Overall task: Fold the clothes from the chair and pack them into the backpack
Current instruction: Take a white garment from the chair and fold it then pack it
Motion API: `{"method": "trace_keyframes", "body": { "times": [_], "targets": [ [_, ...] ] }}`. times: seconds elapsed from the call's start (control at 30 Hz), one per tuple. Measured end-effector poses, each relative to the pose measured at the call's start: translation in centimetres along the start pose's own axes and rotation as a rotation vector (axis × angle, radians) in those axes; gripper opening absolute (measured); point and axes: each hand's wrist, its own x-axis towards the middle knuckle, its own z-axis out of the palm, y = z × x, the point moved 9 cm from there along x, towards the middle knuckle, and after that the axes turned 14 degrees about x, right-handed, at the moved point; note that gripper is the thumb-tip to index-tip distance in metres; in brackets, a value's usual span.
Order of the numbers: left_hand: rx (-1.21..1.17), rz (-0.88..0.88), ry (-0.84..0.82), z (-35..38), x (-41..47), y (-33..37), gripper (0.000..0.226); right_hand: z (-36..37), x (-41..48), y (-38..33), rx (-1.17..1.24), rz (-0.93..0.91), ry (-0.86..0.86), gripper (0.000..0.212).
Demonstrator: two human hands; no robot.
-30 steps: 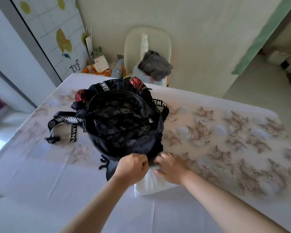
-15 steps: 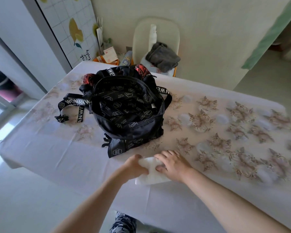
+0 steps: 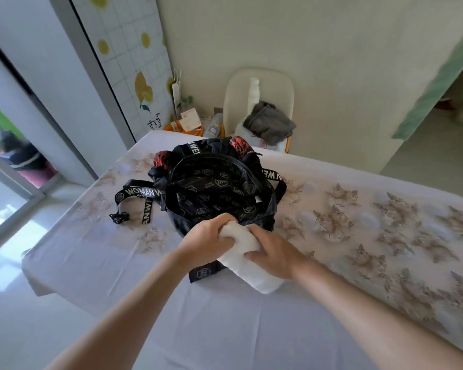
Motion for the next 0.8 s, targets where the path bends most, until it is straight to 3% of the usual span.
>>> {"method": "trace_keyframes", "body": {
  "times": [0.17,0.3,0.4,0.47,0.53,0.6,0.7,0.73,0.8],
  "targets": [
    [-0.040,-0.055,0.074,-5.7,4.3,-4.2,0.045,-1.9,7.7,-3.3,-0.032,-0.046,0.041,0.048],
    [0.082,-0.087,0.232,-9.4,8.4,-8.5,0.061,-1.7,14.2,-2.6,0.044,0.076,0.082,0.047],
    [0.260,-0.057,0.332,-10.9,11.5,-11.4,0.061,0.4,17.6,0.7,0.124,0.240,0.026,0.034],
    [0.520,0.049,0.260,-9.9,13.4,-12.5,0.063,2.4,19.1,2.9,0.036,0.292,-0.021,0.031],
    [0.810,0.150,0.096,-7.6,15.1,-13.8,0.061,3.3,20.1,3.6,-0.195,0.230,0.041,0.034],
    [1.021,0.186,-0.016,-5.7,16.3,-15.1,0.058,3.6,20.5,2.3,-0.537,0.018,0.156,0.045],
    [1.140,0.174,0.051,-4.9,17.4,-15.8,0.061,5.2,19.9,0.1,-0.743,-0.303,0.153,0.049],
    [1.142,0.162,0.096,-5.0,17.6,-15.7,0.061,5.8,19.9,0.1,-0.729,-0.327,0.103,0.049],
    [1.118,0.158,0.160,-5.6,18.2,-15.4,0.051,6.5,20.1,0.9,-0.643,-0.207,-0.016,0.063]
  ]
}}
